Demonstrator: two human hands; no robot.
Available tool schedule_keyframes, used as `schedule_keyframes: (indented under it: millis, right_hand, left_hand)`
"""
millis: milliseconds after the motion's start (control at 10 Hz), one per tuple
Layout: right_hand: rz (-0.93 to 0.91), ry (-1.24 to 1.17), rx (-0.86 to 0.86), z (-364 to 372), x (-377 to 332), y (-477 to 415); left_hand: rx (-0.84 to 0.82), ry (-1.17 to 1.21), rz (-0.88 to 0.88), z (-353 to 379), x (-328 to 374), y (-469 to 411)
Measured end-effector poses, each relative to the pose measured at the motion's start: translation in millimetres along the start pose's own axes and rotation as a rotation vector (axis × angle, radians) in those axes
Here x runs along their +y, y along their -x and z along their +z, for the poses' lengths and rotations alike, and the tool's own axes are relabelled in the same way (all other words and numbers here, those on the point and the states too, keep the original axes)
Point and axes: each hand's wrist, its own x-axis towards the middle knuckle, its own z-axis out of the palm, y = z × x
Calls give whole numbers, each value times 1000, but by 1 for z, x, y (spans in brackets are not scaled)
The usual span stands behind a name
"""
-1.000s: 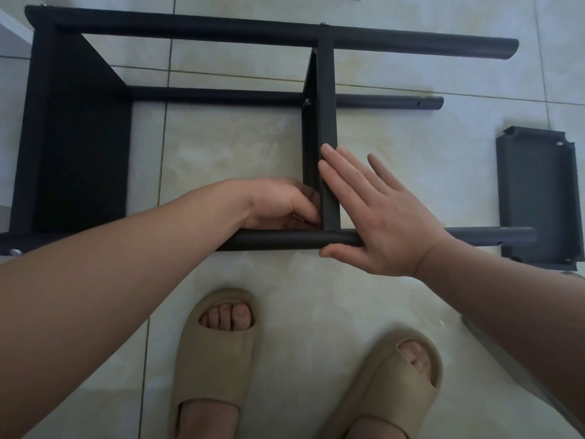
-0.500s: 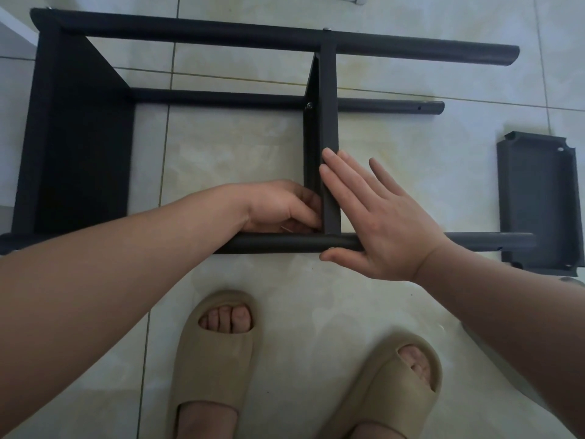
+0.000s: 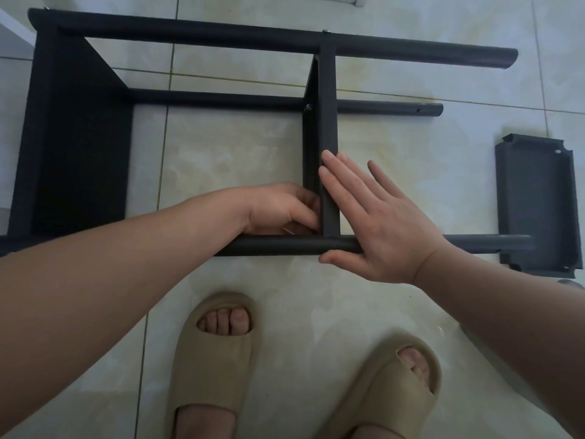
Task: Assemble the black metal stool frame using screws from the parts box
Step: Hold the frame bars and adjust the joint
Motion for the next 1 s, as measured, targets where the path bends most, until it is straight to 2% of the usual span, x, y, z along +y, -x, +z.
schedule_keyframes:
  millis: [100,200,300,400,600,700,900,1000]
  right_hand:
    - [1,-2,6,0,0,0]
    - [1,-2,6,0,0,0]
    - [2,1,4,0,0,0]
    - [1,3,6,0,0,0]
    - [-1,1,10,0,0,0]
    - [1,-1,9,0,0,0]
    - [0,-2,14,1,0,0]
    - [-2,-2,17,2,1,0]
  left_hand:
    - [-35,34,-3,-2,-1,0]
    - [-71,-40,-63,-2,-1,0]
    - [-26,-132,-56,-1,-1,-1]
    - [38,-117,-41,-1,-2,-2]
    - [-39,54,-13,-2,0,-1]
    - [-40,70,-16,-2,0,0]
    - [35,-81,-49,0,-2,-1]
    - [-6,-11,-32,-2,-2,-1]
